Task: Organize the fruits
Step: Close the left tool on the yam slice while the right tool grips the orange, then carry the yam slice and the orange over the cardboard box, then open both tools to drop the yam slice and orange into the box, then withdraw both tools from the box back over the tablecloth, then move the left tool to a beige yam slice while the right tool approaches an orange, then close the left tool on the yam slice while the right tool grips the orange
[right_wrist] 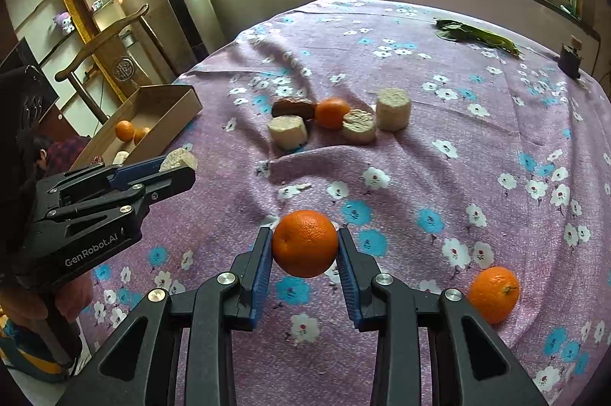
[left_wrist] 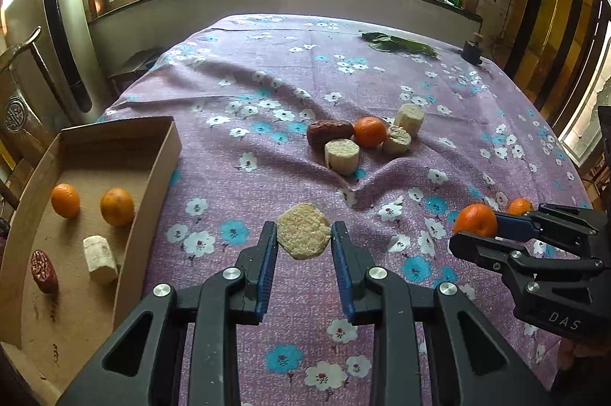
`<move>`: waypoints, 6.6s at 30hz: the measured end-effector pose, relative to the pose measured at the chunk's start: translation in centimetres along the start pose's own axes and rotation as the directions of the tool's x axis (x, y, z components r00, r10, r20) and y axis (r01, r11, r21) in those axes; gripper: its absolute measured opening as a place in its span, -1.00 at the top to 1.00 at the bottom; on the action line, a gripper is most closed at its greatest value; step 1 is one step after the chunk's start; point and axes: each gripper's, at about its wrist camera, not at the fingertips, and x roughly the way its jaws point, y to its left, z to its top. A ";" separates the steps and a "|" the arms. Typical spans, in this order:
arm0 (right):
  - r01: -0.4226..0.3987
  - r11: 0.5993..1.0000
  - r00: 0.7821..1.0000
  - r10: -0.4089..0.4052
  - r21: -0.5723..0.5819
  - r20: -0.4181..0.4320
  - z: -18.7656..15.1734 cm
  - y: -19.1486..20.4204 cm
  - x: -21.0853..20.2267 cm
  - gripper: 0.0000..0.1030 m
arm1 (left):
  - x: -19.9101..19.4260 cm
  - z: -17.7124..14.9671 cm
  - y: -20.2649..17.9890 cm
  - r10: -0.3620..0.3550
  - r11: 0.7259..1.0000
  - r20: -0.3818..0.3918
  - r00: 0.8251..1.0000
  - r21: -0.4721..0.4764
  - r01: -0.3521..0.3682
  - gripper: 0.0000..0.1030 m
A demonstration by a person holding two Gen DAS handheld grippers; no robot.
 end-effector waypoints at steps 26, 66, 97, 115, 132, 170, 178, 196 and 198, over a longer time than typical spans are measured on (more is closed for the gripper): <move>-0.161 0.960 0.987 0.155 -0.227 -0.044 2.2 13.3 2.7 0.29 | -4.9 -2.8 9.7 0.195 0.973 0.049 0.980 -0.133 -0.187 0.47; -0.287 0.857 0.955 0.221 -0.428 -0.196 4.1 25.0 9.5 0.29 | -5.8 -7.2 21.9 0.334 0.885 -0.041 0.942 -0.331 -0.328 0.46; -0.278 0.867 0.958 0.223 -0.414 -0.178 4.0 24.7 9.8 -0.14 | -4.7 -7.1 22.0 0.348 0.865 -0.071 0.935 -0.360 -0.349 -0.14; -0.077 0.963 0.997 0.069 -0.257 -0.042 2.7 14.2 3.3 -0.57 | -5.0 -4.1 13.3 0.257 0.933 0.025 0.966 -0.267 -0.241 -0.65; 0.161 0.987 0.987 -0.161 0.014 0.018 -1.9 -1.2 -4.6 -0.59 | -2.1 -0.4 2.6 0.073 0.991 0.014 0.997 -0.117 -0.070 -0.65; 0.192 0.961 0.981 -0.185 0.200 -0.054 -3.8 -10.7 -1.7 -0.13 | 2.3 2.3 -1.8 0.016 0.997 -0.036 0.999 -0.077 -0.019 -0.65; 0.163 0.965 0.987 -0.159 0.205 -0.034 -4.0 -10.0 -1.3 -0.54 | 2.9 2.4 -1.0 0.013 0.995 -0.047 0.999 -0.099 -0.017 -0.65; 0.194 0.954 0.980 -0.197 0.227 -0.009 -4.6 -11.1 -2.5 0.23 | 5.8 4.8 -2.3 0.003 0.996 -0.080 0.997 -0.093 -0.011 -0.65; 0.192 0.958 0.981 -0.194 0.213 -0.014 -4.6 -10.9 -2.4 0.23 | 6.3 5.0 -2.3 0.009 0.996 -0.085 0.996 -0.090 -0.017 -0.65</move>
